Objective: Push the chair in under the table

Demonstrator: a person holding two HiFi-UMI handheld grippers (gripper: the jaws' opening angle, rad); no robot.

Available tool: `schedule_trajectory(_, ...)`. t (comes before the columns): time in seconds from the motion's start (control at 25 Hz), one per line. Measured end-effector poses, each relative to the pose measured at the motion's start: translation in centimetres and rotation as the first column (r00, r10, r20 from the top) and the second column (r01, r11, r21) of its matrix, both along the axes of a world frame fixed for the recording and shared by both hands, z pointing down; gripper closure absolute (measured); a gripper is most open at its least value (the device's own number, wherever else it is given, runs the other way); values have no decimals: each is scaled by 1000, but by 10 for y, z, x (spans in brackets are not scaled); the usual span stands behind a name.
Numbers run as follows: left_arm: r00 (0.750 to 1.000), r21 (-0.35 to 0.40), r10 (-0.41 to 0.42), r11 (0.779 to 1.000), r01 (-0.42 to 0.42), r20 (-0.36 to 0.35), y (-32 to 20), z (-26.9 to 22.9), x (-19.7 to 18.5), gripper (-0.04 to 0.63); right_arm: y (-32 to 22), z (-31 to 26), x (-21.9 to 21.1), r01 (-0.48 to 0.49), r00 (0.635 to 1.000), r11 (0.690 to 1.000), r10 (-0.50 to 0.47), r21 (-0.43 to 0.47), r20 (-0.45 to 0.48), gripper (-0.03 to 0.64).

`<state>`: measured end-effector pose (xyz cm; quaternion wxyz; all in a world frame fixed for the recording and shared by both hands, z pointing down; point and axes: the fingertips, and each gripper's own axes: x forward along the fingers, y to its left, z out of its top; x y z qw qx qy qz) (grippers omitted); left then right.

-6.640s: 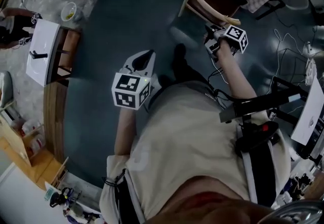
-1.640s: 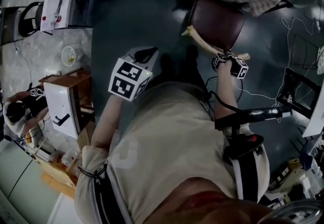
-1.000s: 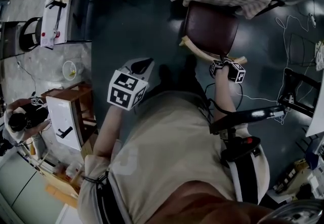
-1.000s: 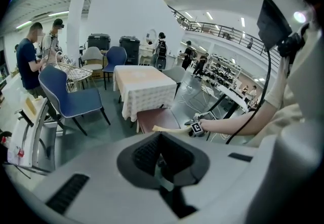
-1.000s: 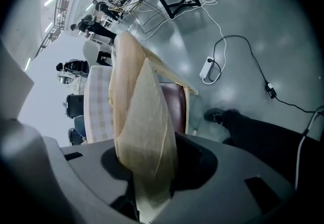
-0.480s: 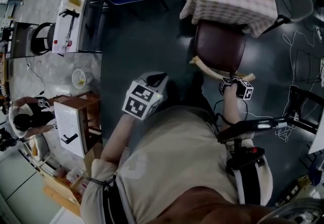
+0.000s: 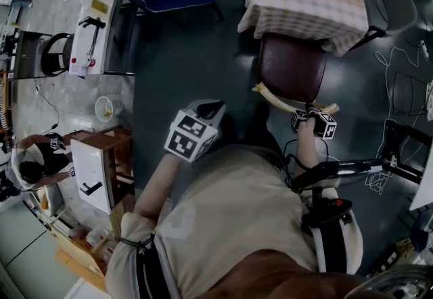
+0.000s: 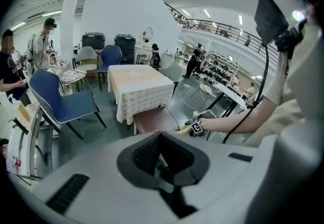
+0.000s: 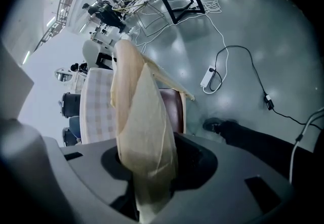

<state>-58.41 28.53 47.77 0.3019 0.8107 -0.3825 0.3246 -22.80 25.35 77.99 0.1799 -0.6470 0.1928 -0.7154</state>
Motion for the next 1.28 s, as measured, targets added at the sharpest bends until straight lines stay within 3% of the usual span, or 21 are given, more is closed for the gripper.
schedule_trajectory(1.28, 1000, -18, -9, 1000, 9, 1, -19, 1, 8, 589, -31, -1, 13, -20, 1000, 1000, 20, 15, -18, 443)
